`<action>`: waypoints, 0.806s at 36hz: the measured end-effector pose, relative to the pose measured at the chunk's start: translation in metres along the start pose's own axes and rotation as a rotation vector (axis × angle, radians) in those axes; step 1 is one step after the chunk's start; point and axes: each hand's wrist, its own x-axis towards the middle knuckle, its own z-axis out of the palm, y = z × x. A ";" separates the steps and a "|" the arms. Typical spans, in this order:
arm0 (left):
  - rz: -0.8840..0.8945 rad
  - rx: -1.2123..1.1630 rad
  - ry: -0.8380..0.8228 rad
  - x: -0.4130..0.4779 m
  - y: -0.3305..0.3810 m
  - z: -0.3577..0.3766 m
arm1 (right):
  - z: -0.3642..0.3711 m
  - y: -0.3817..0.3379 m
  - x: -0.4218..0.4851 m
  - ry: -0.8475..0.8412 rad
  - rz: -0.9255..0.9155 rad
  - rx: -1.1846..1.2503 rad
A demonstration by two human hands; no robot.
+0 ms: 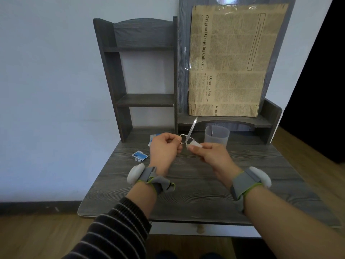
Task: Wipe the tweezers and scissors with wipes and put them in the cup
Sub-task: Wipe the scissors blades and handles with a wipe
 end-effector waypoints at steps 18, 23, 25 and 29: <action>0.076 0.390 -0.292 -0.009 0.004 -0.003 | -0.011 -0.010 0.007 -0.020 0.000 0.124; 0.117 0.423 -0.336 -0.010 0.003 -0.001 | -0.011 -0.010 0.007 -0.030 0.002 0.124; 0.121 0.416 -0.333 -0.010 0.003 -0.001 | -0.011 -0.010 0.006 -0.031 0.003 0.119; 0.125 0.398 -0.312 -0.012 0.002 0.000 | -0.013 -0.011 0.008 -0.029 0.032 0.113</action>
